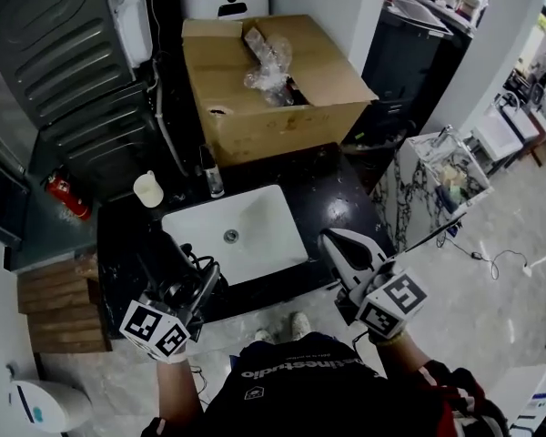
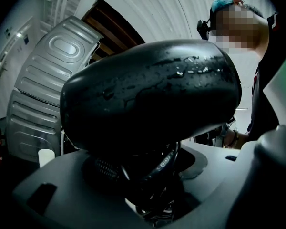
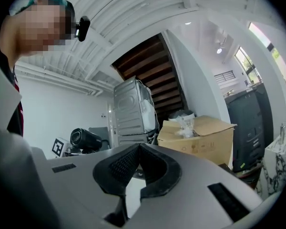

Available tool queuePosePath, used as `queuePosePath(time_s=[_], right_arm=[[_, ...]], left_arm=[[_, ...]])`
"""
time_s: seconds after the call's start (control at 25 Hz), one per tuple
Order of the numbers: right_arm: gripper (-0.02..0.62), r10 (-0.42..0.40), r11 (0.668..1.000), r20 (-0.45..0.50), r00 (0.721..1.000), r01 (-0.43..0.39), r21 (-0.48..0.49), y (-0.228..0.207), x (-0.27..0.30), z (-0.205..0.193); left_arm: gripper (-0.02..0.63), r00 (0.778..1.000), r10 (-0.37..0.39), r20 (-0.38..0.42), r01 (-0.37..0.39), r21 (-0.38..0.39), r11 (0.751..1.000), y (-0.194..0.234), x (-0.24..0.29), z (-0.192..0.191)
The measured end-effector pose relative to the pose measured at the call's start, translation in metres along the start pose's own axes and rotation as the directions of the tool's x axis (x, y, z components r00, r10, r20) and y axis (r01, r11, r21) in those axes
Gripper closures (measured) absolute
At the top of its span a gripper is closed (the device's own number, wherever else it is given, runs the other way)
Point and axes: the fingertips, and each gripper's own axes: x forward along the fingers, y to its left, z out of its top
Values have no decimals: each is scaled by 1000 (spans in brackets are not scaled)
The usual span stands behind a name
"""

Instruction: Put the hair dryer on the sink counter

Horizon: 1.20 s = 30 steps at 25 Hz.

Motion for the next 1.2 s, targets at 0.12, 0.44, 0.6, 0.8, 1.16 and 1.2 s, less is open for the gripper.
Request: queuePosePath(time_s=[0.12, 0.44, 0.6, 0.8, 1.16, 1.2], right_arm=[[557, -9, 999, 50, 999, 7, 41, -17, -6, 15], [557, -114, 992, 59, 992, 110, 55, -77, -44, 17], [557, -206, 978, 30, 978, 205, 41, -112, -75, 5], [557, -312, 949, 25, 950, 309, 67, -144, -113, -6], [557, -462, 881, 5, 887, 459, 114, -179, -165, -24], [557, -470, 876, 2, 883, 466, 120, -181, -167, -26]], left_arm=[[318, 997, -48, -53, 47, -7, 999, -11, 34, -17], [319, 917, -228, -326, 243, 6, 970, -45, 158, -107], [319, 839, -275, -469, 340, 57, 939, -72, 226, -158], [321, 708, -323, -628, 478, 89, 874, -111, 293, -218], [321, 528, -225, -819, 569, 145, 810, -151, 353, -317], [321, 517, -214, -829, 572, 148, 806, -153, 358, -325]])
